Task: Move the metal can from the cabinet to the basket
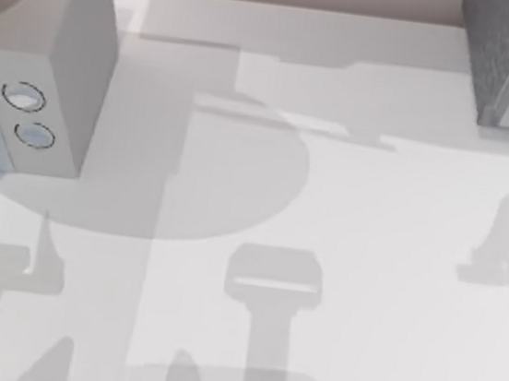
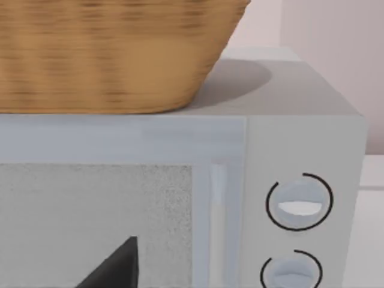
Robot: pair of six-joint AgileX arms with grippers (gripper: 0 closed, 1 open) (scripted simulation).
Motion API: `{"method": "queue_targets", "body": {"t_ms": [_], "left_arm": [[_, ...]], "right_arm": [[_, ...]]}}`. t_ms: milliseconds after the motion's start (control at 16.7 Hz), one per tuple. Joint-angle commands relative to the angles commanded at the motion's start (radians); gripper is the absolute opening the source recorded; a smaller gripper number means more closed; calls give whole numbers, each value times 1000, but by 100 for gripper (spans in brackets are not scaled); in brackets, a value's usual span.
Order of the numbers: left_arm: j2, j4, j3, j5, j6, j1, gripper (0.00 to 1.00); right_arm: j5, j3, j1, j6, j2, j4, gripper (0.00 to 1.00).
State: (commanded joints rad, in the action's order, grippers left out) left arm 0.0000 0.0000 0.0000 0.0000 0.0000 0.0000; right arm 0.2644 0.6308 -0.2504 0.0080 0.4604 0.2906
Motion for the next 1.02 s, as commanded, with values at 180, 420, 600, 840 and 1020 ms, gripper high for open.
{"method": "queue_targets", "body": {"t_ms": [180, 420, 600, 840, 1020], "left_arm": [[0, 0, 0, 0, 0, 0, 100], [0, 0, 0, 0, 0, 0, 100], [0, 0, 0, 0, 0, 0, 100], [0, 0, 0, 0, 0, 0, 100], [0, 0, 0, 0, 0, 0, 100]], "right_arm": [[-101, -299, 95, -2, -184, -111, 0], [-219, -551, 204, -10, -385, -237, 0], [-262, -626, 248, -8, -456, -287, 0], [-264, -631, 250, -8, -460, -291, 0], [-258, -630, 242, -6, -446, -292, 0]]}}
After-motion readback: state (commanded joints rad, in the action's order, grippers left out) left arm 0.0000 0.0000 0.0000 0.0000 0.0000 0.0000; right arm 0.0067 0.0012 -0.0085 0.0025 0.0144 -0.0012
